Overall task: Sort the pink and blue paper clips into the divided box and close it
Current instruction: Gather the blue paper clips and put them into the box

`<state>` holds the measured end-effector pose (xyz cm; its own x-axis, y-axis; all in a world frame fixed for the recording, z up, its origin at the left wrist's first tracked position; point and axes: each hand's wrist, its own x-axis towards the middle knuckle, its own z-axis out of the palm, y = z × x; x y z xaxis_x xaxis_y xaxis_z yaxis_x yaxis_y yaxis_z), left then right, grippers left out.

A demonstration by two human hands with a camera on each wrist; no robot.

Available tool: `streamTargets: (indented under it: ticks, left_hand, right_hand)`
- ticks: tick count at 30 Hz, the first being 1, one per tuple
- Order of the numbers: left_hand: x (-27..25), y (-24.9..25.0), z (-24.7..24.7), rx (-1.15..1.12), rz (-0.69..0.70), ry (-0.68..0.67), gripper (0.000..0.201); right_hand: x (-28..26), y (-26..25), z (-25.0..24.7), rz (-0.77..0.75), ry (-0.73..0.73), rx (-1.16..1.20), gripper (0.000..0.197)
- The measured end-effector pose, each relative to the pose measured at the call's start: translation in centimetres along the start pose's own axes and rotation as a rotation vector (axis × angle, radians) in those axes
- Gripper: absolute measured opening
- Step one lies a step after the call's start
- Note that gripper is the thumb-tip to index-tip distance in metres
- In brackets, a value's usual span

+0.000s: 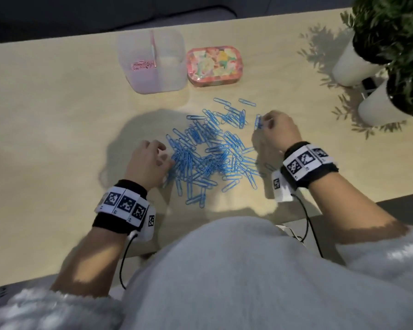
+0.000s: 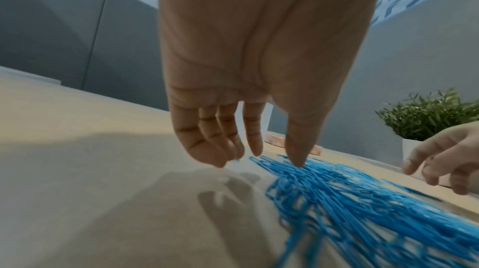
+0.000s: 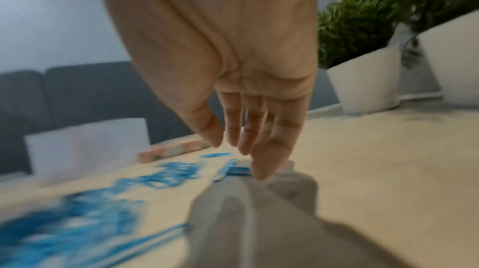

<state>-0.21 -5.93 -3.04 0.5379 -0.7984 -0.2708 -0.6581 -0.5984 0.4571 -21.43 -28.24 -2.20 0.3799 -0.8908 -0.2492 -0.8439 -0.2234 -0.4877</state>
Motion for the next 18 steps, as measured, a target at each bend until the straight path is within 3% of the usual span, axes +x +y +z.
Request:
streamTargets:
  ticks: [3,6,10,14,18]
  left_hand:
    - [0.3,-0.1,-0.7,0.156,-0.043,-0.089,0.077]
    - [1.4,0.5,-0.7,0.295,-0.072,-0.141,0.089]
    - [2.3,1.8,-0.1,0.146,-0.011,-0.064,0.061]
    - [2.9,3.4,0.8,-0.03,0.063,-0.071,0.035]
    - [3.2,3.6,0.8,-0.05,0.116,-0.084,0.034]
  right_hand:
    - [2.0,0.8,-0.4,0.095,0.037,-0.16,0.035]
    - [3.0,-1.3,0.6,-0.037,-0.02,-0.233,0.039]
    - [2.5,-4.7,2.6,-0.208,-0.057,-0.287,0.042]
    - [0.2,-6.3,5.1,-0.357,-0.141,-0.287,0.039]
    - [-1.1,-6.6,5.7,-0.433,-0.246,-0.201,0.04]
